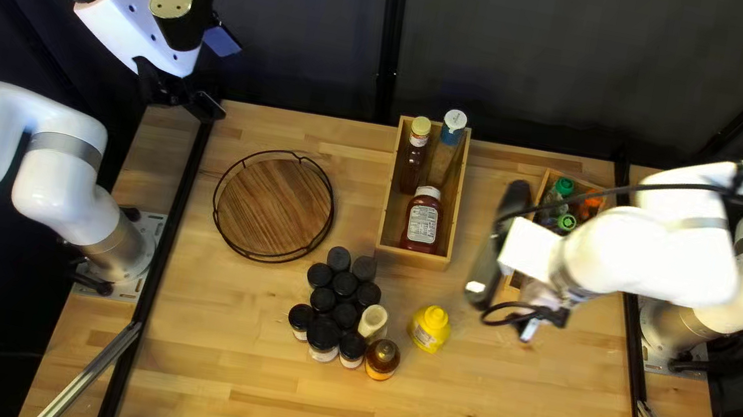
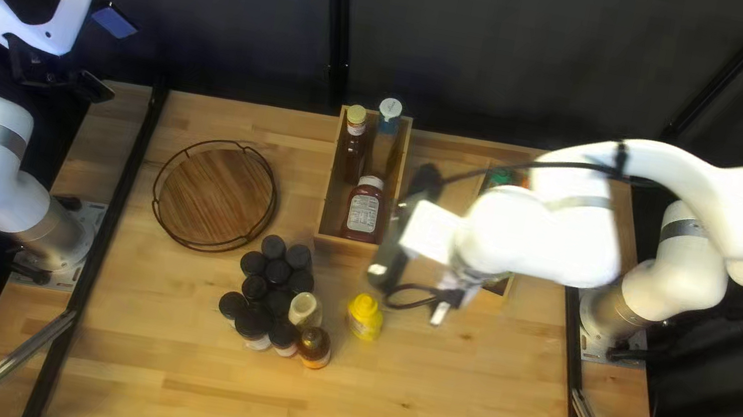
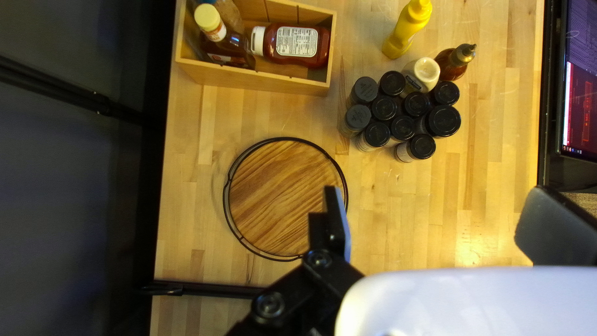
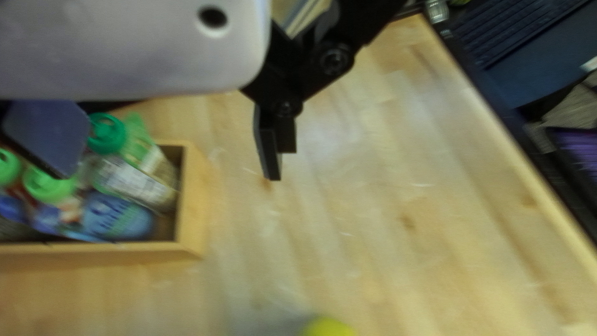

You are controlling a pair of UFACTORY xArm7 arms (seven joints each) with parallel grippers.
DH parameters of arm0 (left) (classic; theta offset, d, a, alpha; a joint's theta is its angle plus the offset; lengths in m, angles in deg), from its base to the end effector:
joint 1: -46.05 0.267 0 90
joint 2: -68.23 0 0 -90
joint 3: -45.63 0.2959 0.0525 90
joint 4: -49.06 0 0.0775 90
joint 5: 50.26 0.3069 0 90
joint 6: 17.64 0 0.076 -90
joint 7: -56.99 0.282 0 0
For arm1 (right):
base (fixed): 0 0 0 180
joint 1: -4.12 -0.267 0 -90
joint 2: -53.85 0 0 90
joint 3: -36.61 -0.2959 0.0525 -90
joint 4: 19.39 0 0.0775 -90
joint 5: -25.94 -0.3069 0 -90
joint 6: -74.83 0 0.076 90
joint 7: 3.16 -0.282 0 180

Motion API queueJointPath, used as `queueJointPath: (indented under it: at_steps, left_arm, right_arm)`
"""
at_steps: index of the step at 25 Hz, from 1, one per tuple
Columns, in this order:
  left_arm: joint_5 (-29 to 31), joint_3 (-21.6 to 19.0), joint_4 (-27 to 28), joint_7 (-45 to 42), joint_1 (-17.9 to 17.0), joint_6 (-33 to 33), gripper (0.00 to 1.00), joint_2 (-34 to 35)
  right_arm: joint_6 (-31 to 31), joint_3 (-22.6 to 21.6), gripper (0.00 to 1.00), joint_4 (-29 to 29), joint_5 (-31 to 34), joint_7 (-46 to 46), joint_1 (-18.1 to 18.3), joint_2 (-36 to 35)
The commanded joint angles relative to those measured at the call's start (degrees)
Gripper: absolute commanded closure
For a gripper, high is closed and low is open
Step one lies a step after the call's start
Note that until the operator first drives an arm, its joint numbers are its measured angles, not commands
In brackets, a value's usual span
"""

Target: Separate condiments, baby food and spices and place it in 3 different racks/containers

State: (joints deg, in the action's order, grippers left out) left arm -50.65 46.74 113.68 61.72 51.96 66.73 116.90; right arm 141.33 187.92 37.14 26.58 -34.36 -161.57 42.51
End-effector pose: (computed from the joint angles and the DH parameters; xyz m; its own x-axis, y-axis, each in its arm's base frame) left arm 0.2647 0.0321 0.4843 0.8749 0.0266 0.4835 0.0410 -0.9990 -0.0191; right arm 0.3788 0.0880 0.2347 0.9554 -0.2903 0.0539 -0.2941 -0.9516 0.0896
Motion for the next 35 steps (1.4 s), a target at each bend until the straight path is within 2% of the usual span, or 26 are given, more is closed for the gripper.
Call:
queueJointPath:
  at_steps: [1, 5, 16, 25, 27, 29, 30, 31, 35]
  left_arm:
    - [0.0, 0.0, 0.0, 0.0, 0.0, 0.0, 0.00, 0.0]
    - [0.0, 0.0, 0.0, 0.0, 0.0, 0.0, 0.00, 0.0]
    - [0.0, 0.0, 0.0, 0.0, 0.0, 0.0, 0.00, 0.0]
    - [0.0, 0.0, 0.0, 0.0, 0.0, 0.0, 0.00, 0.0]
    - [0.0, 0.0, 0.0, 0.0, 0.0, 0.0, 0.00, 0.0]
    - [0.0, 0.0, 0.0, 0.0, 0.0, 0.0, 0.00, 0.0]
    - [0.0, 0.0, 0.0, 0.0, 0.0, 0.0, 0.00, 0.0]
    - [0.0, 0.0, 0.0, 0.0, 0.0, 0.0, 0.00, 0.0]
    - [0.0, 0.0, 0.0, 0.0, 0.0, 0.0, 0.00, 0.0]
  right_arm:
    - [-1.3, -2.8, 0.00, 4.2, 5.0, -6.5, -0.7, 6.9]
    - [-4.0, -3.6, 0.00, 4.7, 9.2, -10.8, -1.4, 10.4]
    - [-17.3, -2.4, 0.00, -2.2, 16.8, -15.9, -0.5, 11.9]
    - [-23.2, -0.9, 0.01, -4.0, 21.4, -18.6, 0.4, 16.0]
    - [-23.5, -0.8, 0.12, -4.1, 21.5, -18.7, 0.5, 16.3]
    - [-23.6, -0.8, 0.30, -4.1, 21.4, -18.7, 0.5, 16.5]
    - [-23.6, -0.8, 0.94, -4.0, 21.4, -18.7, 0.4, 16.6]
    - [-23.6, -0.8, 0.98, -4.0, 21.4, -18.7, 0.4, 16.7]
    - [-23.6, -0.8, 1.00, -4.0, 20.9, -18.2, 0.5, 16.5]
